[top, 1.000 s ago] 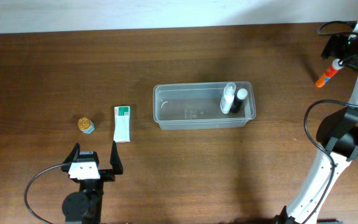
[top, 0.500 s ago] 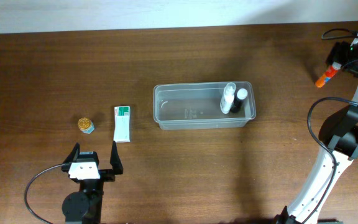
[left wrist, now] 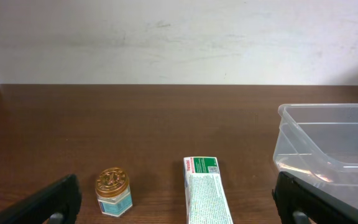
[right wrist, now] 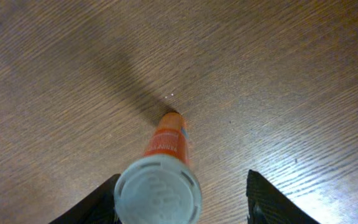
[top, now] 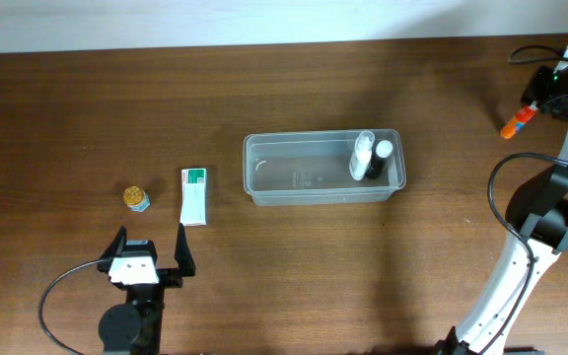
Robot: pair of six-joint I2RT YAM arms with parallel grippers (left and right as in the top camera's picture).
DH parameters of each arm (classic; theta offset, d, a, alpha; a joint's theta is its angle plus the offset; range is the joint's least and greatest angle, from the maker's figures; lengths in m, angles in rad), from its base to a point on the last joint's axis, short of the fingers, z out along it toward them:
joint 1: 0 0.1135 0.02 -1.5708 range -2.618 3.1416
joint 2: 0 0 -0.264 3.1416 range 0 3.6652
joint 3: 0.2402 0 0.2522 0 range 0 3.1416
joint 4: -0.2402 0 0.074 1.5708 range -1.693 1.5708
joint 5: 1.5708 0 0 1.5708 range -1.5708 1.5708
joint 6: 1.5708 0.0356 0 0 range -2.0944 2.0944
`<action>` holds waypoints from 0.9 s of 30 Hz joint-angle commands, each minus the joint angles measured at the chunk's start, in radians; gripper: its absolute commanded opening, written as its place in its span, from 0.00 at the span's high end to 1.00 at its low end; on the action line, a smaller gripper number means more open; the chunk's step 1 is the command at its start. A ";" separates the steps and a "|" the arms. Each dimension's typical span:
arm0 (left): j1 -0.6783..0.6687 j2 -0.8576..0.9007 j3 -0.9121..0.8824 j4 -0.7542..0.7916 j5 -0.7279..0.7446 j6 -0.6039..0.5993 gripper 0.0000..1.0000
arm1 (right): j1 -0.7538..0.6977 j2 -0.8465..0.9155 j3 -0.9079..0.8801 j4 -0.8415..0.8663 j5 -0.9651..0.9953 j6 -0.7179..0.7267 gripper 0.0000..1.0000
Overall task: Pack container
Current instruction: 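Lower and close the right gripper on the orange tube's white cap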
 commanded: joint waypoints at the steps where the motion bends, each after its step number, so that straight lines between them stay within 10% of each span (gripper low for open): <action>1: 0.007 -0.009 -0.004 -0.002 0.014 0.012 0.01 | -0.005 0.018 -0.029 0.016 -0.014 -0.008 0.45; 27: 0.007 -0.009 -0.004 -0.002 0.014 0.012 0.01 | -0.005 0.018 -0.106 0.099 -0.071 -0.051 0.53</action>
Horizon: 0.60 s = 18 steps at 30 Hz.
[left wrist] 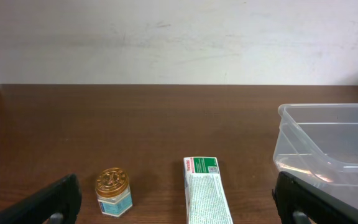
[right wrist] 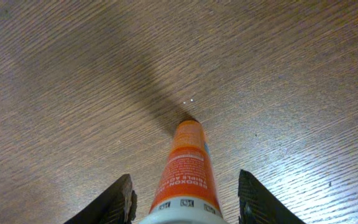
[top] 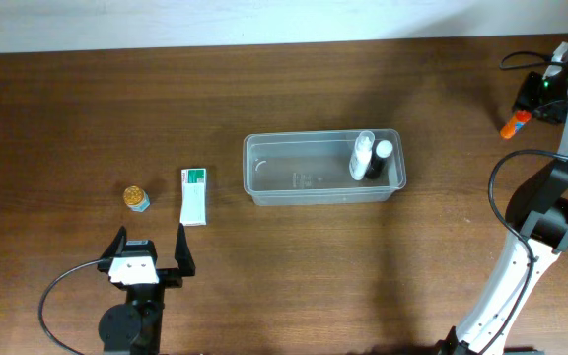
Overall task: Pack container
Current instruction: 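Lower and close the right gripper on the orange tube's white cap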
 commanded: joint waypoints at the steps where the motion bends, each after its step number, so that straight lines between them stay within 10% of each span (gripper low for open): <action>1: 0.007 -0.009 -0.004 -0.002 0.014 0.012 0.01 | -0.005 0.017 -0.009 0.009 -0.001 -0.015 0.56; 18: 0.007 -0.009 -0.004 -0.002 0.014 0.011 0.01 | -0.006 0.017 -0.009 0.029 0.003 -0.015 0.70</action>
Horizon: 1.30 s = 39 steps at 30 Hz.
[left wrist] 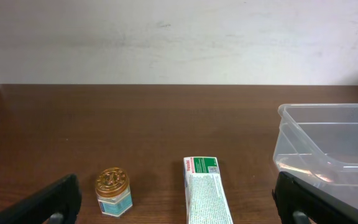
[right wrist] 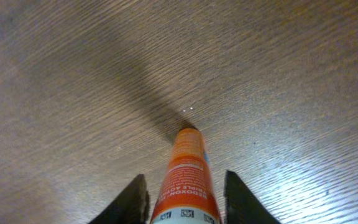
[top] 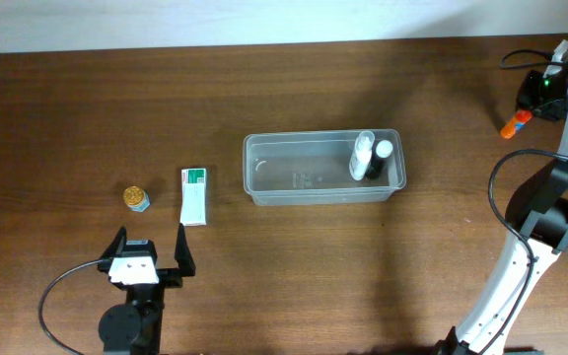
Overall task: Pack container
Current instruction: 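Lower and close the right gripper on the orange tube's white cap, then lift the orange tube and carry it left over the container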
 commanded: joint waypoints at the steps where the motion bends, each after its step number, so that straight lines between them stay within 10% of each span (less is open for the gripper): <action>1: 0.007 -0.009 -0.004 -0.001 0.014 0.012 0.01 | -0.006 0.017 -0.009 0.008 0.002 -0.005 0.70; 39: 0.007 -0.009 -0.004 -0.001 0.014 0.012 0.01 | -0.003 -0.212 0.101 -0.259 -0.242 0.071 0.83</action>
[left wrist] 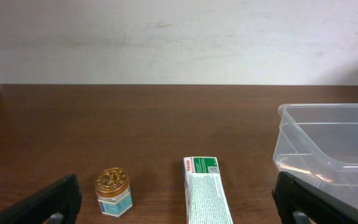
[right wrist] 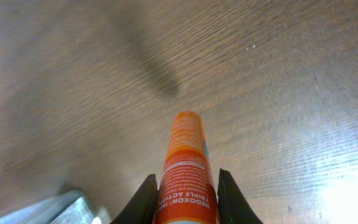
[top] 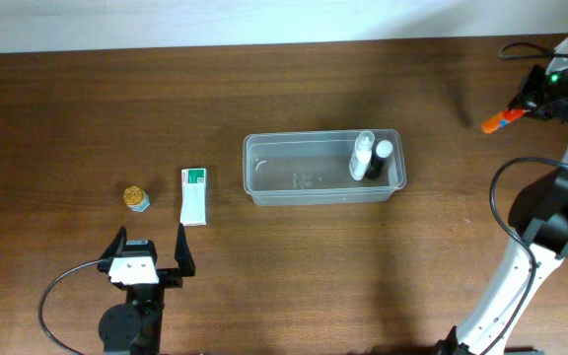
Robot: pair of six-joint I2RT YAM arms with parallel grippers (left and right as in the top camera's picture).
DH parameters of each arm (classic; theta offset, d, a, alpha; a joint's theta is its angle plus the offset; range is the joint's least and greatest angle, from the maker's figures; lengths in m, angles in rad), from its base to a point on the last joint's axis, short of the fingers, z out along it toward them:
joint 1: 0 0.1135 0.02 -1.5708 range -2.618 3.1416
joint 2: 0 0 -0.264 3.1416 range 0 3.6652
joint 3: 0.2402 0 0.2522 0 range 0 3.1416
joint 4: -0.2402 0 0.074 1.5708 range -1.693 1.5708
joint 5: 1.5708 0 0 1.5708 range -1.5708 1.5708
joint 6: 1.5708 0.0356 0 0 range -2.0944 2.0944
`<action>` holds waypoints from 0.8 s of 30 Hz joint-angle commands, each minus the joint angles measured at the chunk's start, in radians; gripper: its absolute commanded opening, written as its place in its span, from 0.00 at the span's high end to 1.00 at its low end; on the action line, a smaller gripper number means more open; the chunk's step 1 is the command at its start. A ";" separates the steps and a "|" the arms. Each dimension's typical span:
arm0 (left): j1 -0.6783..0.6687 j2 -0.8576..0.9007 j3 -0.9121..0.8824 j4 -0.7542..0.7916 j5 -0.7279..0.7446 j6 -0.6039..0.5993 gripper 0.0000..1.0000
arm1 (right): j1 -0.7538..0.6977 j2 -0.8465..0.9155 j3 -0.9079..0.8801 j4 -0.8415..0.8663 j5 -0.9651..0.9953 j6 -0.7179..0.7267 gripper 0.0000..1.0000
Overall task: Pack container
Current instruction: 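Lift the orange tube and carry it left over the container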
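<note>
My right gripper (right wrist: 185, 196) is shut on an orange tube (right wrist: 187, 165), held above the table at the far right; from overhead the orange tube (top: 499, 119) points left, right of the clear plastic container (top: 323, 168). Inside the container stand a white bottle (top: 362, 154) and a black bottle (top: 380, 158). A gold-lidded jar (left wrist: 113, 191) and a green-and-white box (left wrist: 206, 190) lie on the table ahead of my left gripper (left wrist: 179, 205), which stands open and holds nothing. The container's corner (left wrist: 328, 146) shows at the right of the left wrist view.
The dark wooden table (top: 294, 89) ends at a white wall (left wrist: 179, 37) at the back. A black cable (top: 506, 187) loops beside the right arm's white base (top: 506, 286) at the front right.
My right gripper has lifted the orange tube off the table and shifted it a little left; the jaws have closed tighter on it. The left arm and its objects have not moved.
At first the right gripper stood open around the upright orange tube at the far right. Then its jaws were lower around the tube, then closer against it. Now the tube is gripped, tilted and off the table. The left side stayed unchanged throughout.
</note>
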 commanded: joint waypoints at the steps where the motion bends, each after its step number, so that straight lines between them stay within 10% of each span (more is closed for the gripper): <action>1: 0.007 -0.009 -0.004 -0.001 0.014 0.012 0.01 | -0.002 -0.174 0.037 -0.045 -0.043 0.023 0.83; 24: 0.007 -0.009 -0.004 -0.001 0.014 0.012 0.01 | 0.407 -0.721 -0.169 -0.223 0.167 0.012 0.83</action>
